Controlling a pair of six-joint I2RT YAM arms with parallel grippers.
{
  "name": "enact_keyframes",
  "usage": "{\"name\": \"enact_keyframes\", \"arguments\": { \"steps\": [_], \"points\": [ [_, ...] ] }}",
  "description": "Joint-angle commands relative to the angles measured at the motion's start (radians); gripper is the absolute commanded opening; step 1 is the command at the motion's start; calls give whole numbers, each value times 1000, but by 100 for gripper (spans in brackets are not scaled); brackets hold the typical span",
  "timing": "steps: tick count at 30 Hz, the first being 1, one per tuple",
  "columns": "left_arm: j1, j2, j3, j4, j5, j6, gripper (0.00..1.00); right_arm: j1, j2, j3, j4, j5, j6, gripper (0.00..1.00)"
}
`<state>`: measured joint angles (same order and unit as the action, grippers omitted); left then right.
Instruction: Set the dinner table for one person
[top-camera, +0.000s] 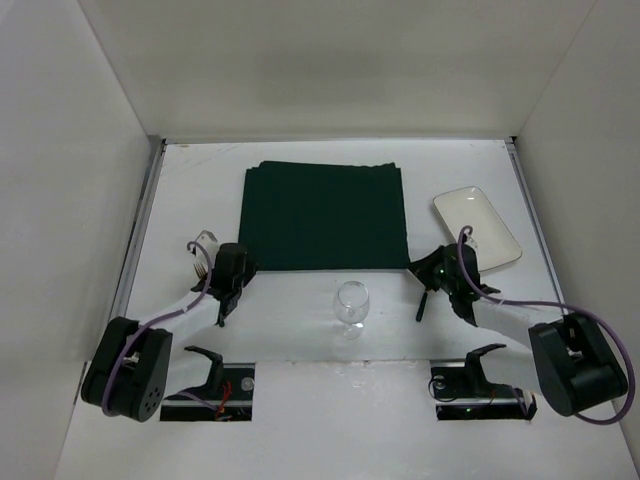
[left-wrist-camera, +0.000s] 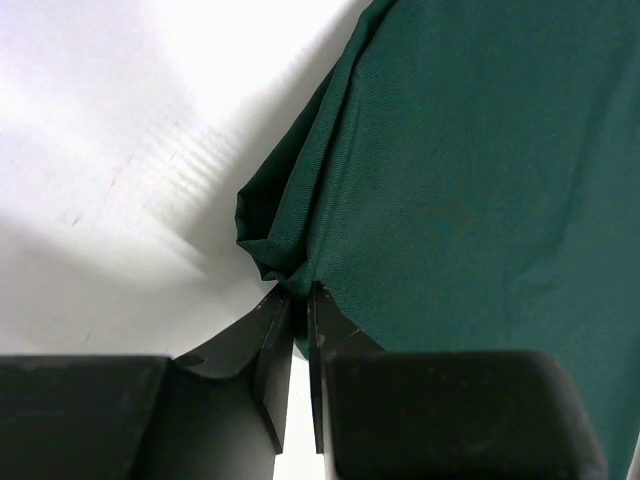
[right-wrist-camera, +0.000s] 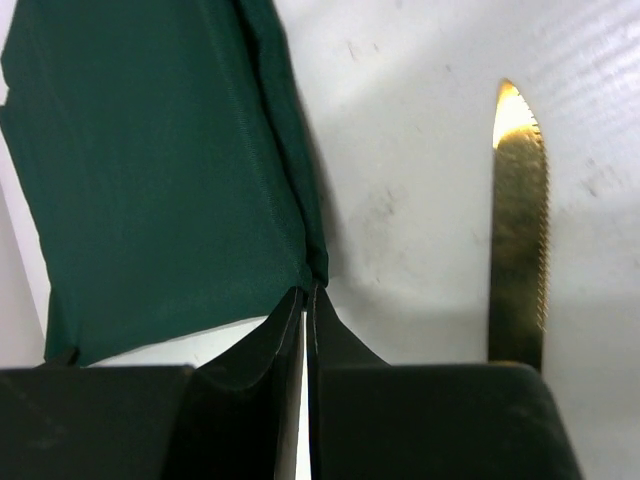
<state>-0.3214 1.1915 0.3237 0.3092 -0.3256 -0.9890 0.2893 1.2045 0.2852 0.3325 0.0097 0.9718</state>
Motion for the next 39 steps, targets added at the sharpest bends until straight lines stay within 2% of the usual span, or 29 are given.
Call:
{"name": "enact_keyframes", "arguments": {
  "steps": [1, 6, 13, 23, 32, 34, 37, 39],
  "points": [
    [-14, -55, -34, -50, -38, 3, 7, -3, -57, -21, -47, 6, -12, 7],
    [-61, -131, -51, -125, -49, -14, 6, -3, -184, -46, -148, 21, 10, 5],
    [-136, -220, -61, -234, -122, -31, 7, -12, -437, -73, -374, 104, -21, 7],
    [-190, -335, -87, -364, -139, -65, 6, 21, -358, -31, -380, 105, -38, 8],
    [-198, -425, -112, -455, -148, -105, 10, 40, -462, -41, -478, 142, 14, 7],
    [-201, -428, -104, -475, -148, -102, 18, 40, -471, -44, -489, 142, 22, 13],
    [-195, -455, -94, -499, -174, -86, 29, 44, -494, -44, -497, 145, 21, 34],
    [-192, -483, -68, -534, -181, -70, 31, 44, -513, -32, -516, 151, 13, 44]
  ]
}}
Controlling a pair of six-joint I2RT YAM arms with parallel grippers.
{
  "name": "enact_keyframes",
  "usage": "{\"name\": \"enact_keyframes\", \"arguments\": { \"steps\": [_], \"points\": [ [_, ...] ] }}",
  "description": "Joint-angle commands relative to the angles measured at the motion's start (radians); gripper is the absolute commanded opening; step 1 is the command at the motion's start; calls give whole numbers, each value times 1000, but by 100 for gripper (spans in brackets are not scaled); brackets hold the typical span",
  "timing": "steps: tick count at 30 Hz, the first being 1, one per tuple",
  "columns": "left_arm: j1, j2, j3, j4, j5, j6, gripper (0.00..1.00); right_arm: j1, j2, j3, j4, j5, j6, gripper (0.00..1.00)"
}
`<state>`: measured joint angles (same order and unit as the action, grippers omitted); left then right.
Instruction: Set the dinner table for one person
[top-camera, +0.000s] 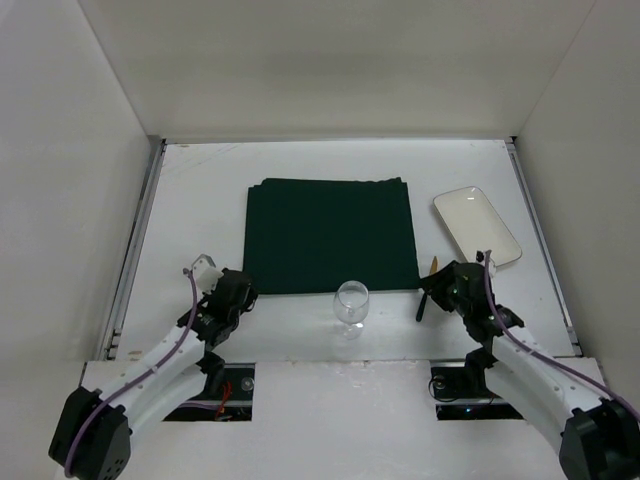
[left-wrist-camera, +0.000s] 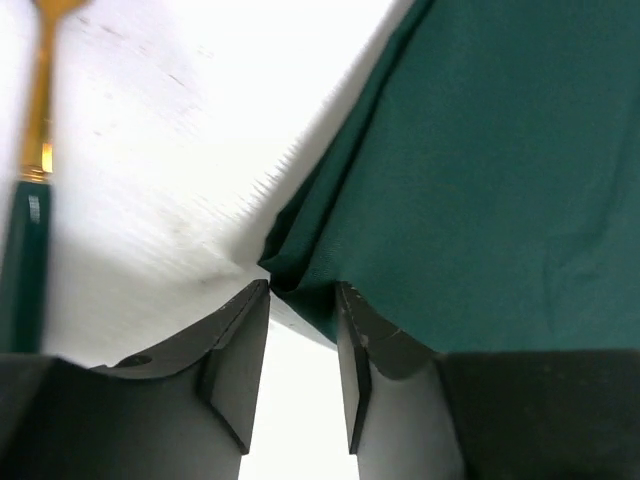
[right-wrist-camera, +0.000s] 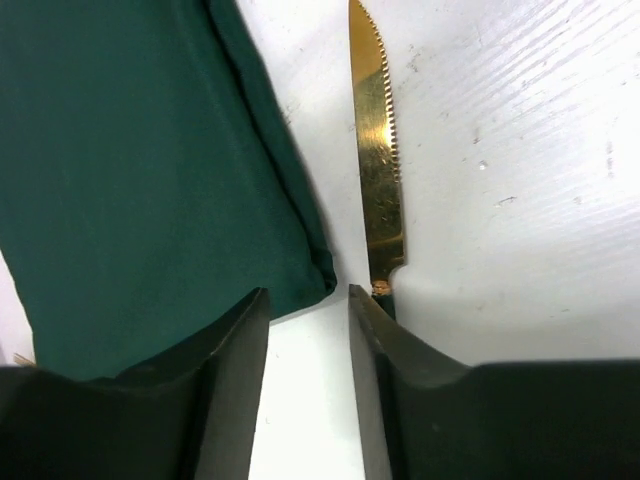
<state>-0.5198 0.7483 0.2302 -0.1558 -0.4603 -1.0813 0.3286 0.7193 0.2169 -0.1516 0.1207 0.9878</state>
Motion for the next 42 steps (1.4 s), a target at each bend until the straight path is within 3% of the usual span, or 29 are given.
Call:
{"name": "enact_keyframes", "arguments": {
  "steps": [1, 6, 12, 14, 18, 23, 25, 28, 32, 35, 42],
  "points": [
    [1, -55, 37, -79, -54, 30, 31, 5, -32, 45, -42, 43, -17, 47],
    [-44, -92, 92, -74, -80, 53, 32, 13, -37, 102, -60, 62, -70, 55],
    [-140, -14, 141, 56, -141, 129, 32, 95, 14, 197, -91, 106, -142, 54],
    [-173, 26, 150, 140, -161, 179, 30, 129, 23, 216, -104, 146, -161, 47],
    [-181, 111, 156, 338, -143, 268, 24, 137, 9, 216, -117, 189, -149, 14],
    [-127, 252, 187, 525, -46, 336, 12, 42, 31, 231, -76, 169, -137, 10],
    [-110, 301, 195, 580, 0, 351, 11, 1, 42, 231, -36, 169, -115, 15],
    [-96, 348, 179, 659, 35, 353, 12, -91, 80, 223, 27, 163, -75, 34],
    [-72, 393, 141, 737, 86, 353, 22, -200, 132, 191, 130, 183, 9, 53],
    [-56, 404, 124, 772, 118, 353, 27, -254, 173, 177, 161, 186, 96, 57],
    [-59, 407, 87, 806, 150, 333, 31, -336, 230, 159, 168, 209, 198, 56]
  ]
}}
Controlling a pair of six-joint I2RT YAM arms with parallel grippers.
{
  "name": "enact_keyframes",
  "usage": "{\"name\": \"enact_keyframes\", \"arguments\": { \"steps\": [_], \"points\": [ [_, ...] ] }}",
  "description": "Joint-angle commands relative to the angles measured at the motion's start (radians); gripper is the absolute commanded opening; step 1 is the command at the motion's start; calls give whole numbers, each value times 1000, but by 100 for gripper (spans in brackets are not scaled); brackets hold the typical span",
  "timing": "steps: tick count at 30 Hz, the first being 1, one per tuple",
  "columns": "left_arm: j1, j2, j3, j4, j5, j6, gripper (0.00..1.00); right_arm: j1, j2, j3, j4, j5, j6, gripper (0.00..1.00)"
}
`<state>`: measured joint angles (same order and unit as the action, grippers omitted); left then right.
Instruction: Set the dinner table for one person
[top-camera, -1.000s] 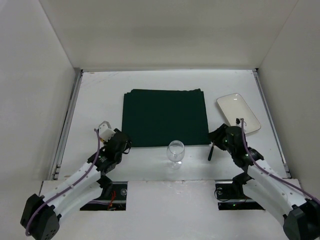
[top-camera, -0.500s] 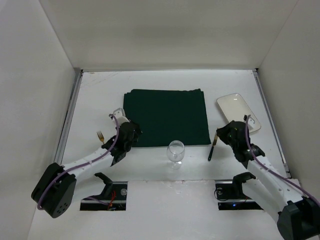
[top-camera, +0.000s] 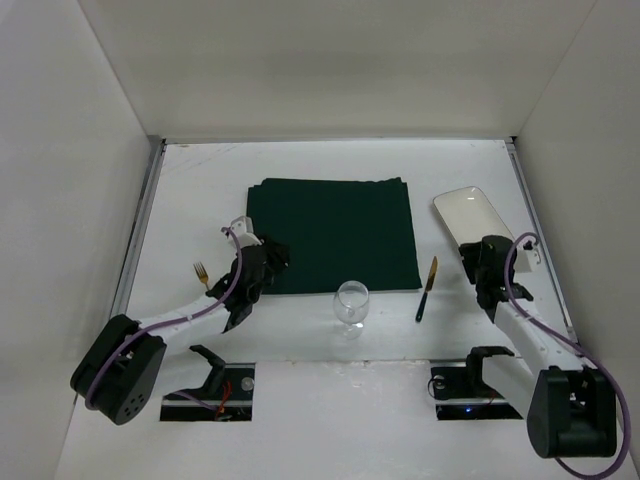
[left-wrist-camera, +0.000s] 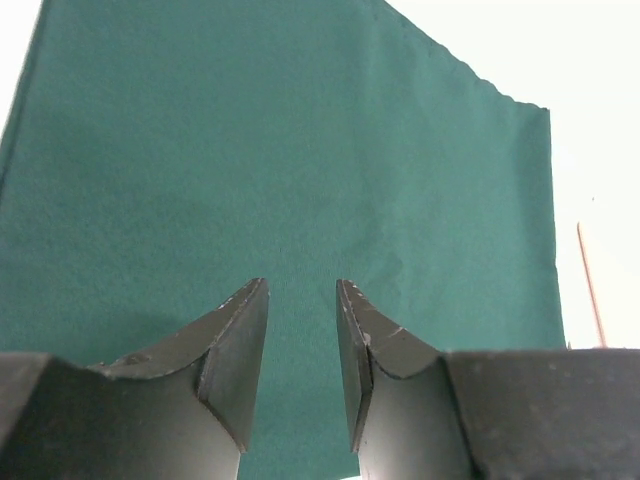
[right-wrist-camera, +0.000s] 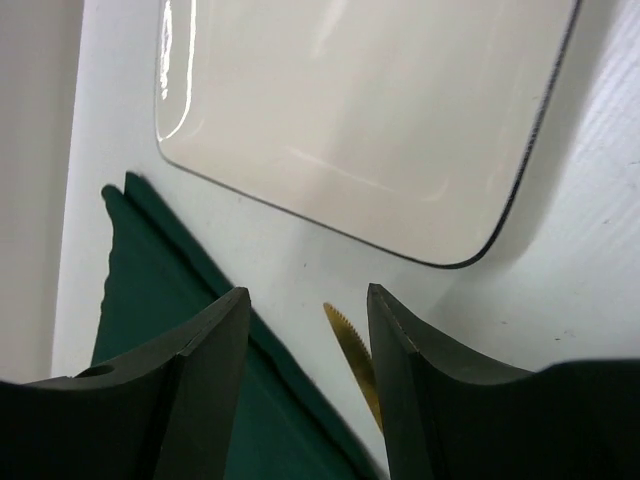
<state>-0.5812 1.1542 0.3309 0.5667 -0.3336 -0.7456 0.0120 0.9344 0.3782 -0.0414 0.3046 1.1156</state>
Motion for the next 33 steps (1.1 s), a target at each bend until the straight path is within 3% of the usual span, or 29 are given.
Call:
{"name": "enact_keyframes", "arguments": {
  "steps": [1, 11, 20, 30, 33],
  "points": [
    [5, 1, -15, 84, 37, -11, 31, -27, 30, 2, 57, 24, 70, 56],
    [10, -1, -26, 93, 54, -32, 32, -73, 233, 47, 179, -70, 156, 55],
    [8, 27, -23, 105, 61, -40, 32, -195, 342, 67, 284, -65, 133, 53],
    [10, 76, -20, 125, 61, -43, 32, -271, 517, 136, 365, -99, 115, 58],
    [8, 82, -20, 131, 61, -43, 32, -290, 576, 162, 374, -120, 142, 52]
  ]
}}
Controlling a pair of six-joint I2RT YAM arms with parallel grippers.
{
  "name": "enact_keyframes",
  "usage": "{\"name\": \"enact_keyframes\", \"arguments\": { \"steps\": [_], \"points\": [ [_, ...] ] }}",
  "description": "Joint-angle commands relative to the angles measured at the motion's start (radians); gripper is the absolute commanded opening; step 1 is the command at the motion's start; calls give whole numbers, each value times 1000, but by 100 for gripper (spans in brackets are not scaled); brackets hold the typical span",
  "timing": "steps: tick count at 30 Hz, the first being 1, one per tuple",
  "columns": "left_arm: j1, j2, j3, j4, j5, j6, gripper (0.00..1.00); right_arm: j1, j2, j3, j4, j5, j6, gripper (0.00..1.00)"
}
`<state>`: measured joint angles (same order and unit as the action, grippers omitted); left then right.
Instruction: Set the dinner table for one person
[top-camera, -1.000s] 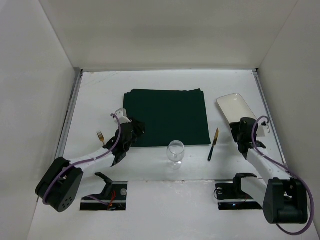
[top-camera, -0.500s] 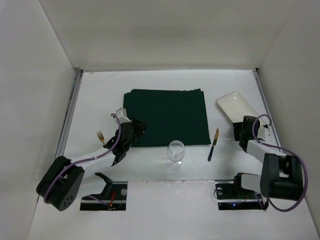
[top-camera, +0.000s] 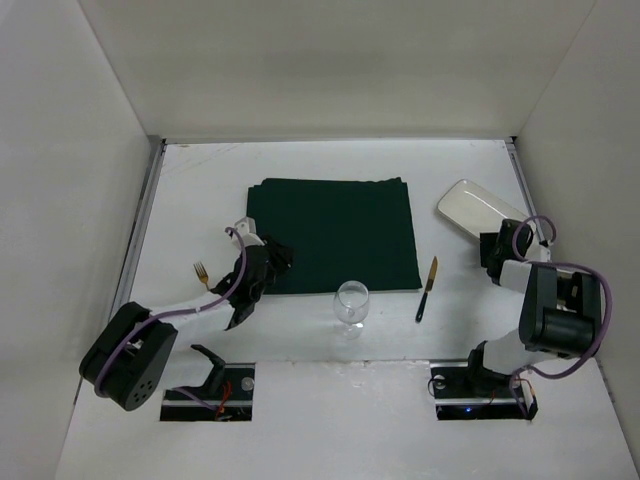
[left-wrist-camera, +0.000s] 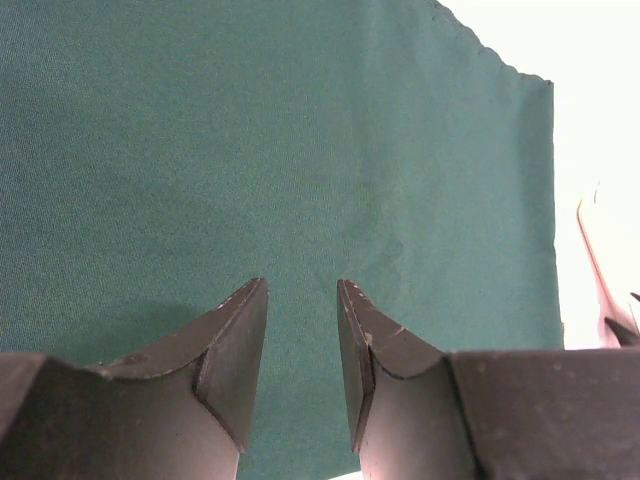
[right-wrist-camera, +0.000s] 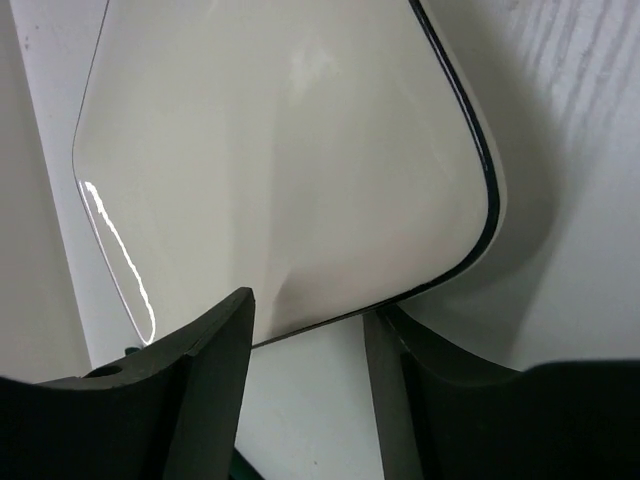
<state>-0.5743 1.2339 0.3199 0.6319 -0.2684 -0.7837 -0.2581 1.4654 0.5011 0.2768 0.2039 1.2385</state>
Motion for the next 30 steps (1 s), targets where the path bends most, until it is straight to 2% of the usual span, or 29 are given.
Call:
{"name": "enact_keyframes", "arguments": {
  "steps": [1, 2, 4, 7, 13, 16, 17, 20, 21, 26, 30],
  "points": [
    [1, 9, -8, 69, -5, -5, 32, -26, 62, 46, 56, -24, 27, 48],
    [4, 15, -8, 72, -5, -6, 32, -34, 81, 59, 56, -34, 36, 42],
    [6, 15, -10, 72, -3, -9, 32, -42, 93, 83, 42, -47, 36, 25],
    [9, 15, -10, 74, -3, -9, 32, -50, 89, 93, 24, -52, 29, 17],
    [14, 7, -16, 75, -3, -12, 33, -56, 43, 39, 18, -70, 0, 18],
    [18, 10, -16, 75, -2, -15, 33, -53, 15, 8, 18, -74, -33, 21],
    [15, 12, -15, 75, 0, -17, 33, -54, 6, -1, 22, -75, -40, 24],
    [14, 30, -10, 75, 0, -19, 33, -63, 1, 5, 21, -83, -50, 42],
    [14, 35, -8, 75, 4, -22, 33, -63, 12, 20, 18, -90, -56, 44],
    [27, 24, -15, 75, 12, -25, 33, -71, 91, 85, 12, -152, -44, 43],
    [38, -5, -24, 75, 11, -22, 33, -71, 118, 108, 5, -169, -39, 37]
  ]
}}
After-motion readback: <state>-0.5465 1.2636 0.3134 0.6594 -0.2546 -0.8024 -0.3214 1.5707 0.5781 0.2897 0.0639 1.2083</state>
